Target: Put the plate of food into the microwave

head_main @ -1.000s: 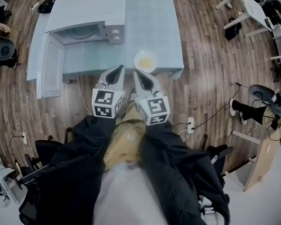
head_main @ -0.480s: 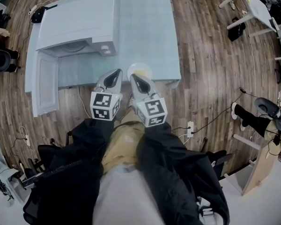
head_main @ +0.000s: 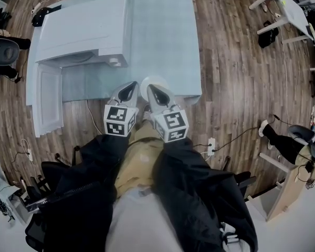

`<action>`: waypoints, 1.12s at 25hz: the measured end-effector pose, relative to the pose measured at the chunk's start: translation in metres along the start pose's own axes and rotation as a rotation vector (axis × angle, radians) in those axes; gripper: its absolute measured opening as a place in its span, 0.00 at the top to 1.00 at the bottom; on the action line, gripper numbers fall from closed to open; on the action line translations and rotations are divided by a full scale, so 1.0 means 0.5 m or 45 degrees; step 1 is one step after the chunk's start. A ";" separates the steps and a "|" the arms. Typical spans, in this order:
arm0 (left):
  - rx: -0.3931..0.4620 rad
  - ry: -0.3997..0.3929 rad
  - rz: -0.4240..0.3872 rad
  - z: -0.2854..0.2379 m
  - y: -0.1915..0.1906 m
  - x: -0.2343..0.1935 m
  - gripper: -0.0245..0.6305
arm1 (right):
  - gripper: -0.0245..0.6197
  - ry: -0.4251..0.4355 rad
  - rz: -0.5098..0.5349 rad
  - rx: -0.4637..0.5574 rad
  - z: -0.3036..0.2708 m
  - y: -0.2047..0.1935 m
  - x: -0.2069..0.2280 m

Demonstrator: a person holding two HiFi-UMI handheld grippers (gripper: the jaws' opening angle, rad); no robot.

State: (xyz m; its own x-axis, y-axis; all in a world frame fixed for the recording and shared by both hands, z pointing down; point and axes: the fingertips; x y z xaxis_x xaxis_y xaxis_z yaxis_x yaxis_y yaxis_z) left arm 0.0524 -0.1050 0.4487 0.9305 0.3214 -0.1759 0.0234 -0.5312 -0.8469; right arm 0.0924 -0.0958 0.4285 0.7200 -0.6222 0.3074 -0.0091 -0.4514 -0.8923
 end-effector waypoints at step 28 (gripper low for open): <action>-0.427 -0.077 0.082 -0.095 -0.282 -0.044 0.97 | 0.96 -0.250 -0.538 -0.431 -0.010 -0.406 0.106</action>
State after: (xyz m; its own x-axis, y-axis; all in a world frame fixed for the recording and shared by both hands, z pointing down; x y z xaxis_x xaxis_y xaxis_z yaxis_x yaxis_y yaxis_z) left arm 0.0460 -0.0746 0.5958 0.9107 0.3197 -0.2614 0.0940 -0.7768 -0.6226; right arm 0.1291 -0.0402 0.6278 0.8243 -0.2274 0.5184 0.1089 -0.8350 -0.5394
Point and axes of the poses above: the fingertips, and each gripper's own axes: z backward along the fingers, x to its right, y out of its top, and after that the axes turned 4 degrees about y, right-handed
